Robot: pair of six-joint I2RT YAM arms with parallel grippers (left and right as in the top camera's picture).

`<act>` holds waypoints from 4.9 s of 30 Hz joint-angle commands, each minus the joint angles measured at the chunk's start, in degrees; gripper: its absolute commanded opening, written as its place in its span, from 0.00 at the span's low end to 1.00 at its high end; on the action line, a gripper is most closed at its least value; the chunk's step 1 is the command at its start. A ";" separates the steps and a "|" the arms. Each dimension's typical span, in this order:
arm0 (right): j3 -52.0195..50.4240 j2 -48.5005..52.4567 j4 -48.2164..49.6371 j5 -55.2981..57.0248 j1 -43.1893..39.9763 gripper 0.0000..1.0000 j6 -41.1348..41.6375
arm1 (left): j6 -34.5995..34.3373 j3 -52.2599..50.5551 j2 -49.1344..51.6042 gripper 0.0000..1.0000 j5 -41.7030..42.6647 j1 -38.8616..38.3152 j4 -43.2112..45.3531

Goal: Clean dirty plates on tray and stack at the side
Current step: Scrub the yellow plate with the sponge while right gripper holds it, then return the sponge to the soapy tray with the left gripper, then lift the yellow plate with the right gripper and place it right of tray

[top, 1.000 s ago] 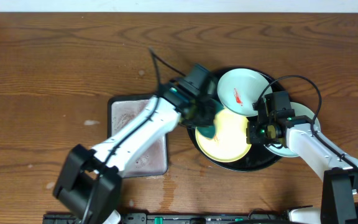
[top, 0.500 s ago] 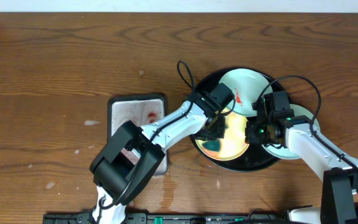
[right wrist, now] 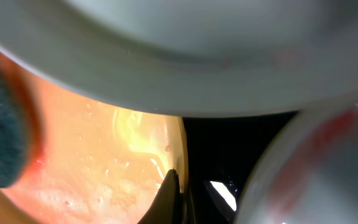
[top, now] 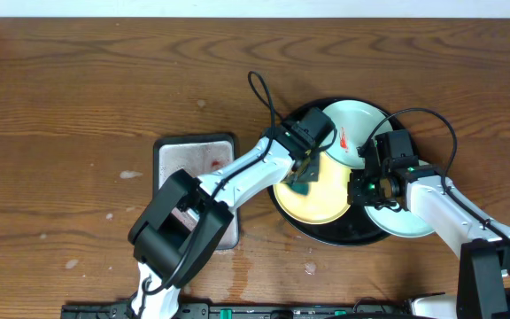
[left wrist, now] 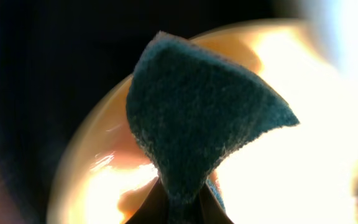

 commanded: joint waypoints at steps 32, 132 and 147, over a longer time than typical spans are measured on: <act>-0.33 0.24 -1.03 1.40 0.90 0.01 -0.81 | -0.72 4.98 5.38 0.08 -24.83 0.22 -20.26; 8.59 -24.04 7.32 77.85 45.62 0.01 -34.64 | 17.55 -2.86 -42.84 0.84 5.11 34.38 -36.96; 8.59 -23.96 4.74 73.22 44.13 0.01 -27.19 | 17.55 -2.86 -42.84 0.84 5.11 34.38 -36.96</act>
